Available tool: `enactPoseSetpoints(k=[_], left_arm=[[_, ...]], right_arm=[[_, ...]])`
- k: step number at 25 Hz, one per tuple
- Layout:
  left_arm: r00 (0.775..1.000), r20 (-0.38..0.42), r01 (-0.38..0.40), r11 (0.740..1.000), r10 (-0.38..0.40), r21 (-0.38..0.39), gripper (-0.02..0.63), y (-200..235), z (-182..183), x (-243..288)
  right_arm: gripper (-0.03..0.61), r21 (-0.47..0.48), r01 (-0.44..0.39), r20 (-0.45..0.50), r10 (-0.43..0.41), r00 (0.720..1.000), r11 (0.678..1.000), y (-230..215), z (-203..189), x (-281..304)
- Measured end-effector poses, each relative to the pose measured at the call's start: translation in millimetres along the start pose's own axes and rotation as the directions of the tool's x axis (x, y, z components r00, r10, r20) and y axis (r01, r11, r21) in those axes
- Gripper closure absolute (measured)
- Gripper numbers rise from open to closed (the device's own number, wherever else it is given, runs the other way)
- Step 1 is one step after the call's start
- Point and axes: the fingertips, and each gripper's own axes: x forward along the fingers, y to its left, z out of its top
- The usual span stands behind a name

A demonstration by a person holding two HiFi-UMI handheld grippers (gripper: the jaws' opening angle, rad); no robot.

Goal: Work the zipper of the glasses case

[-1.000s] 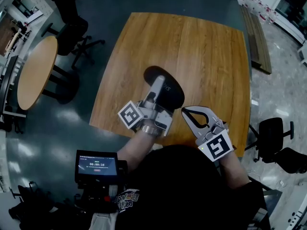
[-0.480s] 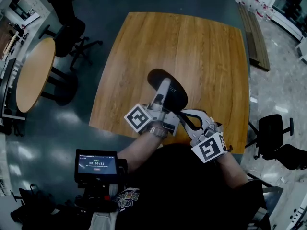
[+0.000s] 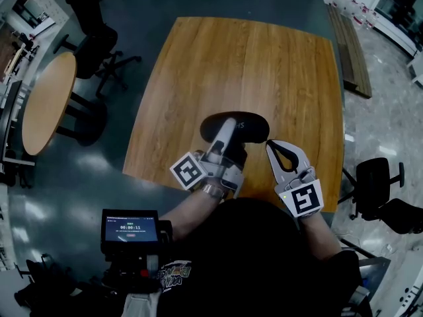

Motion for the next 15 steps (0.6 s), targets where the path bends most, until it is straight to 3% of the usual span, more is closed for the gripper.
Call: enactPoseSetpoints(k=[3,7,10,13,14,15], left_arm=[[0.999,0.046,-0.014,0.998,0.016,-0.06,0.357,3,2,-1],[0.997,0.071,-0.034,0.995,0.041,-0.094,0.358,11,5,-4],[0.996,0.077,-0.039,0.994,0.047,-0.097,0.357,15,6,-5],[0.998,0.048,-0.037,0.998,0.039,-0.048,0.356,14,5,-4],[0.999,0.025,-0.036,0.999,0.036,-0.012,0.356,12,3,-3],[0.999,-0.003,-0.036,0.999,0.036,0.029,0.356,9,1,-2]], right_arm=[[0.572,-0.047,0.038,0.012,-0.037,0.999,0.998,2,3,0],[0.572,-0.136,-0.004,-0.026,0.0,1.0,0.991,7,-3,3],[0.572,-0.091,-0.011,-0.034,0.008,0.999,0.996,6,-7,5],[0.568,0.007,-0.024,0.012,0.024,1.0,1.0,4,-5,4],[0.525,0.021,-0.031,0.035,0.03,0.999,0.999,2,-2,3],[0.437,0.028,-0.038,0.049,0.036,0.998,0.999,0,0,1]])
